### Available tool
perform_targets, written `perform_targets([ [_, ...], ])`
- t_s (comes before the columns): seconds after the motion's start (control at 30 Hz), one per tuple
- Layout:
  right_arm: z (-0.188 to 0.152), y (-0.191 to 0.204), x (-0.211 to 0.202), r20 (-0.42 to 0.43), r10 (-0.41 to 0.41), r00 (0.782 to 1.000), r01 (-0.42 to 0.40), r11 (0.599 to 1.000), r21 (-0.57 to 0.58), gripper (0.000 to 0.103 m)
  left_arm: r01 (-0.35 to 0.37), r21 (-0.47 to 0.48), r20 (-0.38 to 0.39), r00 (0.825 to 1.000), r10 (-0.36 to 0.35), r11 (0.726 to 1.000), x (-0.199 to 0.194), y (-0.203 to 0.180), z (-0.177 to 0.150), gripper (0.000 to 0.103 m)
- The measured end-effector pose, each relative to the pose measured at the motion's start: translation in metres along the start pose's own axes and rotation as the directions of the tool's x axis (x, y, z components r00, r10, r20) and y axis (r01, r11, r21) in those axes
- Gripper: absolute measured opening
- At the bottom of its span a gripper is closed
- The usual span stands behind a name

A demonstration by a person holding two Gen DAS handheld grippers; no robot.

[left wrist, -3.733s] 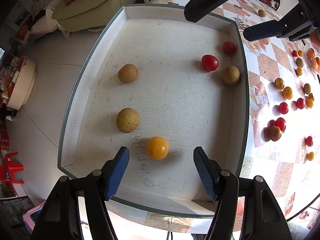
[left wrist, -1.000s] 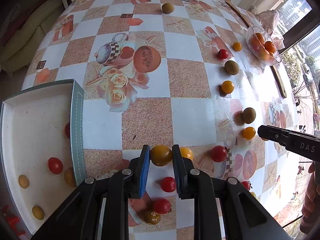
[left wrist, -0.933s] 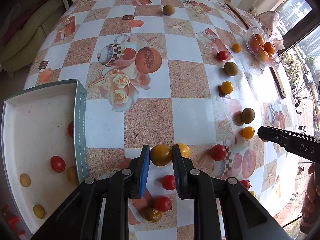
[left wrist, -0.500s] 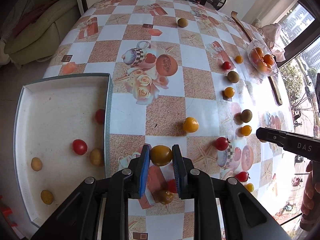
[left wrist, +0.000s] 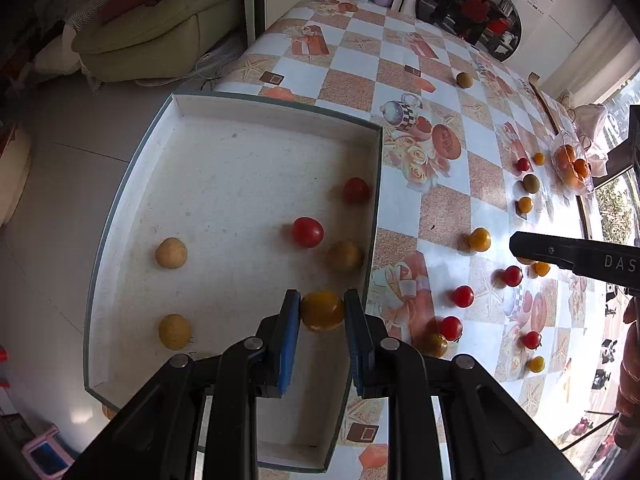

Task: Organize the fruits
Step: 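Carry both tomatoes into the white tray and open both grippers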

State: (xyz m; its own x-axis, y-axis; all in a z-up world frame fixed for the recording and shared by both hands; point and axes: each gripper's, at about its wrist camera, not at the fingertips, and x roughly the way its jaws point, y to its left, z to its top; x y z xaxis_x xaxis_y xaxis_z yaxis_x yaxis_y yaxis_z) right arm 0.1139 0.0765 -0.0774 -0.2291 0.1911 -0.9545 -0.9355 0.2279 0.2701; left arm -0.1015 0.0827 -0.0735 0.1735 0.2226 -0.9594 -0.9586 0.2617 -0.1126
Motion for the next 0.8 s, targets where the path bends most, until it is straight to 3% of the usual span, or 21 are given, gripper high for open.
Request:
perform_targets([
  [0.2,0.016,0.061,0.023,-0.040,0.031,0.999,-0.035,0.992,-0.120,0.026,-0.038,-0.082,-0.005,0.999,0.038,0.996,0.006,0.039,-0.008,0.024],
  [0.4,0.039,0.110,0.052,-0.076,0.037,0.996,-0.052,0.978,-0.201,0.026,-0.067,-0.077,-0.013,0.998,0.066,0.995,0.024,0.050,-0.001,0.024],
  [0.8,0.078,0.143,0.097,-0.072,-0.038,0.997,0.019,0.967,-0.254,0.026,-0.081,-0.057,-0.028,0.996,0.079,0.995,0.047,0.049,0.002,0.024],
])
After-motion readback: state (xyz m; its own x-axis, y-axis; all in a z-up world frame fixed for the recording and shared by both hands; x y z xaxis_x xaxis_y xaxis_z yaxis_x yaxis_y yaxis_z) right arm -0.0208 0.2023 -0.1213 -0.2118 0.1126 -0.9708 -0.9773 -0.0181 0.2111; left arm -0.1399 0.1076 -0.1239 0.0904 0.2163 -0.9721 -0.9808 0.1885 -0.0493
